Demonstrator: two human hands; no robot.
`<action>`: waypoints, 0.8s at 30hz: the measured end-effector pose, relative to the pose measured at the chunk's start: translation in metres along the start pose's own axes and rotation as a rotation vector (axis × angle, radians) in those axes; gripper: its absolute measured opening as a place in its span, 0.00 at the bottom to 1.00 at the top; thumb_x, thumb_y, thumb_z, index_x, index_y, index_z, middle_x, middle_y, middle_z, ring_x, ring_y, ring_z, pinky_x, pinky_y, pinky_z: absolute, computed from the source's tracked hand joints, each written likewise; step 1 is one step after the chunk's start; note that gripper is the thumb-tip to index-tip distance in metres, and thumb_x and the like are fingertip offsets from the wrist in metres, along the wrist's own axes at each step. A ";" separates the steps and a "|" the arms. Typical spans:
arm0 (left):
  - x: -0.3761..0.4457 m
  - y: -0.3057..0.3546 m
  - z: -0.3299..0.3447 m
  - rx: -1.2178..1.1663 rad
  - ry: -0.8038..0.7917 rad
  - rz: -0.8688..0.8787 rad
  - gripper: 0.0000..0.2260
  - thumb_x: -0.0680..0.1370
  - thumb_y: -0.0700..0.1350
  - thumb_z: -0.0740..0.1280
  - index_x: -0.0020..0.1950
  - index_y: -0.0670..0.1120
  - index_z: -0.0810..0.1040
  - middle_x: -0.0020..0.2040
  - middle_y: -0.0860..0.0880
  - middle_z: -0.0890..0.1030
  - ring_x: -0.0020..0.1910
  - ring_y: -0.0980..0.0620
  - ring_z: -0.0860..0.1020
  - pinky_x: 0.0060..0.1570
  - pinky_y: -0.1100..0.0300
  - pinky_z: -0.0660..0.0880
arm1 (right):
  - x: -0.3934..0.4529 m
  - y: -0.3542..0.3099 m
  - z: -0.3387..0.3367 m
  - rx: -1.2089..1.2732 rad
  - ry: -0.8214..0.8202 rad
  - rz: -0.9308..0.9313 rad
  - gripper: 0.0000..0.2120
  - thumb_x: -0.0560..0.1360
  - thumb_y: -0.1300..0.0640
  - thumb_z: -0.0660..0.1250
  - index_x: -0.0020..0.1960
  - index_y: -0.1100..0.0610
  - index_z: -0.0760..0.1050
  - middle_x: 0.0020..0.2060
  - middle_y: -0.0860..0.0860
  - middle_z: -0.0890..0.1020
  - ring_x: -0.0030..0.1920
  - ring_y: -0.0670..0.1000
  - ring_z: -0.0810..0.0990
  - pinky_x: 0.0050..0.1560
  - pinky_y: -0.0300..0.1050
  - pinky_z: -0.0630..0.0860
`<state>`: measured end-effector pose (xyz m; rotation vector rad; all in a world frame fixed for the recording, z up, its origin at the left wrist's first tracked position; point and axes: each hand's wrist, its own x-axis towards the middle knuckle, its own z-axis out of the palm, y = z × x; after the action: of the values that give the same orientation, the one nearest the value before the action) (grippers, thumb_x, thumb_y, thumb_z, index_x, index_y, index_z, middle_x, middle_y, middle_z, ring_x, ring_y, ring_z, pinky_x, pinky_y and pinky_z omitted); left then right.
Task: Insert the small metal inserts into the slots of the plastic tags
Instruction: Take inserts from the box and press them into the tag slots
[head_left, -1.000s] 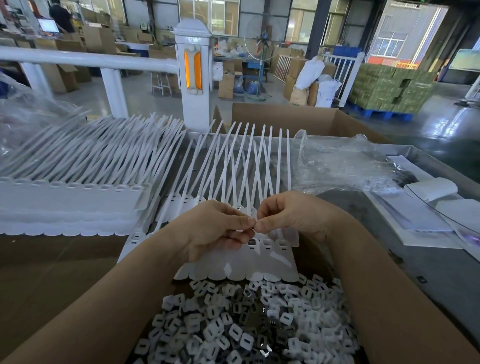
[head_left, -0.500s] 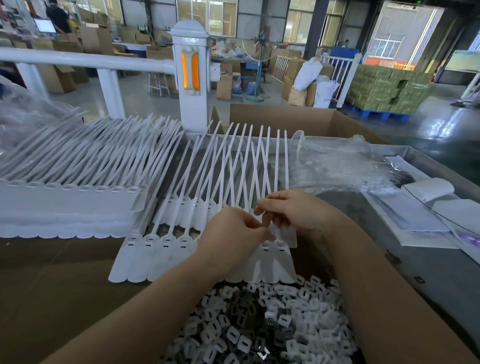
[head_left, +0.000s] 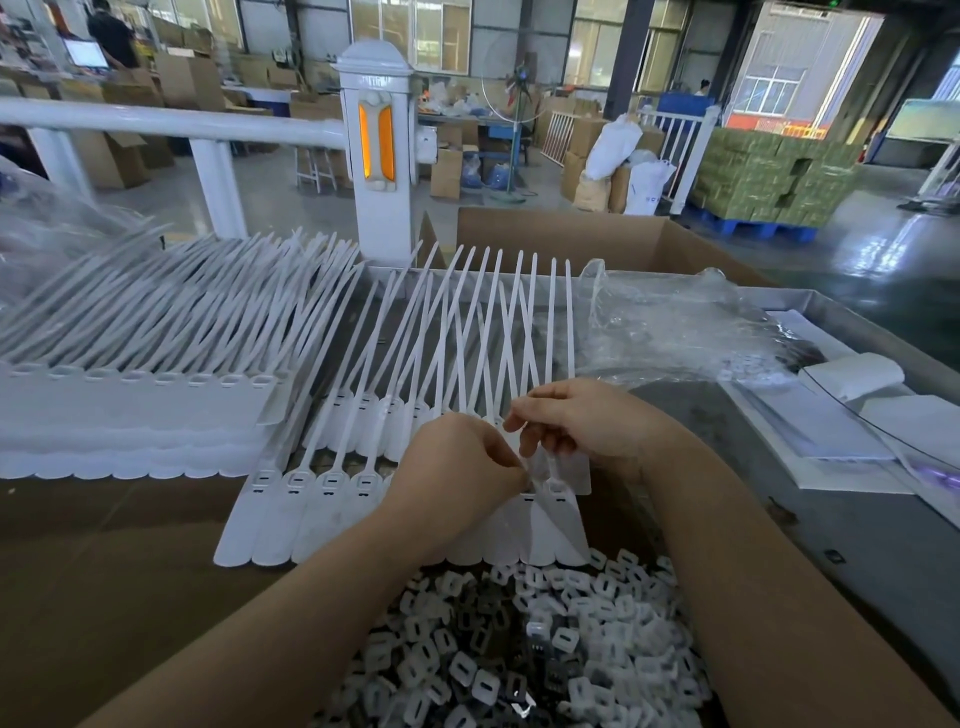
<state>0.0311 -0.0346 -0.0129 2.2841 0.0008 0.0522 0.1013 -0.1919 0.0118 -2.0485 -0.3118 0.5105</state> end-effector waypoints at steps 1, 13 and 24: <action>0.000 0.000 0.000 0.023 0.006 0.023 0.07 0.71 0.50 0.76 0.34 0.54 0.81 0.27 0.57 0.77 0.25 0.69 0.73 0.20 0.73 0.62 | 0.000 0.000 0.000 0.000 0.001 0.000 0.12 0.81 0.49 0.65 0.49 0.55 0.83 0.36 0.49 0.85 0.32 0.41 0.77 0.35 0.35 0.73; -0.002 -0.007 -0.025 0.424 -0.149 0.477 0.08 0.79 0.53 0.68 0.55 0.59 0.85 0.43 0.57 0.85 0.37 0.60 0.78 0.42 0.63 0.76 | 0.001 0.000 -0.001 0.019 0.003 -0.003 0.13 0.82 0.50 0.64 0.48 0.56 0.83 0.36 0.50 0.86 0.31 0.42 0.76 0.33 0.33 0.73; -0.003 -0.008 -0.023 0.597 -0.106 0.601 0.12 0.82 0.56 0.61 0.58 0.60 0.83 0.44 0.55 0.85 0.39 0.56 0.80 0.40 0.61 0.75 | 0.001 0.000 0.000 0.029 -0.004 0.002 0.12 0.82 0.51 0.64 0.49 0.57 0.83 0.35 0.50 0.85 0.31 0.42 0.75 0.32 0.33 0.73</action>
<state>0.0273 -0.0123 -0.0039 2.7919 -0.8238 0.2742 0.1020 -0.1917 0.0119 -2.0206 -0.3031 0.5179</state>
